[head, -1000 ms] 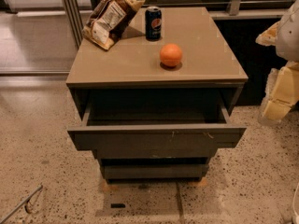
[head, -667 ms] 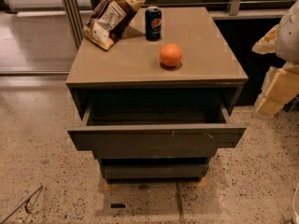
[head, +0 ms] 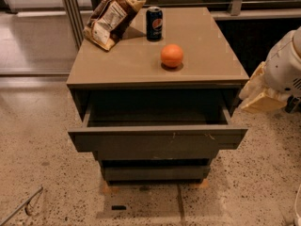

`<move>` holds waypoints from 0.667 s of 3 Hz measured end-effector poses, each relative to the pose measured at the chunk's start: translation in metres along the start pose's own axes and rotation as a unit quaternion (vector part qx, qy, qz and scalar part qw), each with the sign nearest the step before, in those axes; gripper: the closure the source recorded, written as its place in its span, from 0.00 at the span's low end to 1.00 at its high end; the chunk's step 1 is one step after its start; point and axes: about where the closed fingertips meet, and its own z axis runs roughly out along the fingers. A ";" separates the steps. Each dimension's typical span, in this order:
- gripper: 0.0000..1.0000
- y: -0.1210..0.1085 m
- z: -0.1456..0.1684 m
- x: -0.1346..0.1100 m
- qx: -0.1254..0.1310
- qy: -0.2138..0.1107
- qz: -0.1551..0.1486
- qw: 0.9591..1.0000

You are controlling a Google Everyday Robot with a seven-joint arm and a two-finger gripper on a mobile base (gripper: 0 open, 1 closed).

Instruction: Close top drawer

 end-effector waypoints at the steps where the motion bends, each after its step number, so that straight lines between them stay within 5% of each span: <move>1: 0.89 0.005 0.059 0.014 0.003 -0.012 -0.004 1.000; 2: 1.00 0.003 0.127 0.018 -0.003 -0.031 -0.010 0.999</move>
Offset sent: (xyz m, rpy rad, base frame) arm 0.0628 0.0168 -0.2061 0.1010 -0.0141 0.0614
